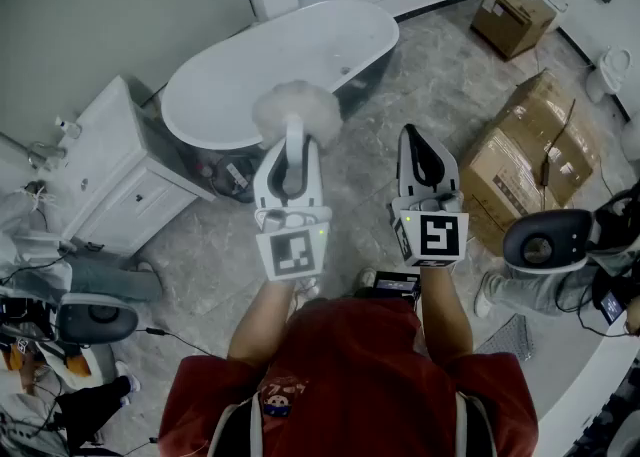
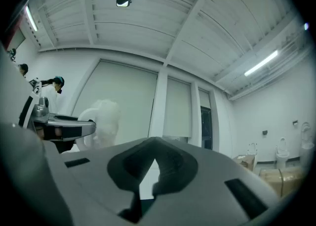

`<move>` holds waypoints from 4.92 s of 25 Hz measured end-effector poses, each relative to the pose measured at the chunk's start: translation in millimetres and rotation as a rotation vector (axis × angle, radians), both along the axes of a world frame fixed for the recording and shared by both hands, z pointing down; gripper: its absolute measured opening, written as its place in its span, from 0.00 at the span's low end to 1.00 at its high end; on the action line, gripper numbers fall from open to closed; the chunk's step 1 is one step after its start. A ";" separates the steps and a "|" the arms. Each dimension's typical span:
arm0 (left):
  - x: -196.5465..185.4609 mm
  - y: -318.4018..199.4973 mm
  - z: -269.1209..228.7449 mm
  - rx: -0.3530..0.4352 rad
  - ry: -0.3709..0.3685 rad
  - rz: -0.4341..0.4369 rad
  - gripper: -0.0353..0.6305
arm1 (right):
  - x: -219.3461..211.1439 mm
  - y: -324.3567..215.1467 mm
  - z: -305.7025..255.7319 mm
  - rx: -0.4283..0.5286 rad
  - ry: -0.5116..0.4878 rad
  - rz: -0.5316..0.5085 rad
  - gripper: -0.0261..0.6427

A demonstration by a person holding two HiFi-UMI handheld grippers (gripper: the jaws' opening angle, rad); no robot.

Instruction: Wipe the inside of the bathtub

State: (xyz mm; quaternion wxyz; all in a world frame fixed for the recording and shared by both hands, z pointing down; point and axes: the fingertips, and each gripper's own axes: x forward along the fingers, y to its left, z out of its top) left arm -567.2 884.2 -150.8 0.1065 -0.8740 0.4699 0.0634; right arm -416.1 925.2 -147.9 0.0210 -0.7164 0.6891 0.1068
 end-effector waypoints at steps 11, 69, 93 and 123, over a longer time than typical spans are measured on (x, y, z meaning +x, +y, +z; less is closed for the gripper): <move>56.3 4.9 7.1 -0.020 -0.016 0.030 0.19 | 50.6 5.0 12.4 -0.017 -0.022 0.029 0.06; 285.3 -412.9 37.5 -0.072 -0.021 0.213 0.19 | 274.7 -396.5 48.6 -0.088 -0.065 0.201 0.06; 497.8 -540.4 54.7 -0.138 -0.085 0.171 0.19 | 494.4 -520.3 54.7 -0.062 -0.113 0.156 0.06; 551.6 -791.6 295.2 -0.542 -0.305 0.324 0.19 | 539.0 -806.9 159.3 -0.264 -0.011 0.065 0.06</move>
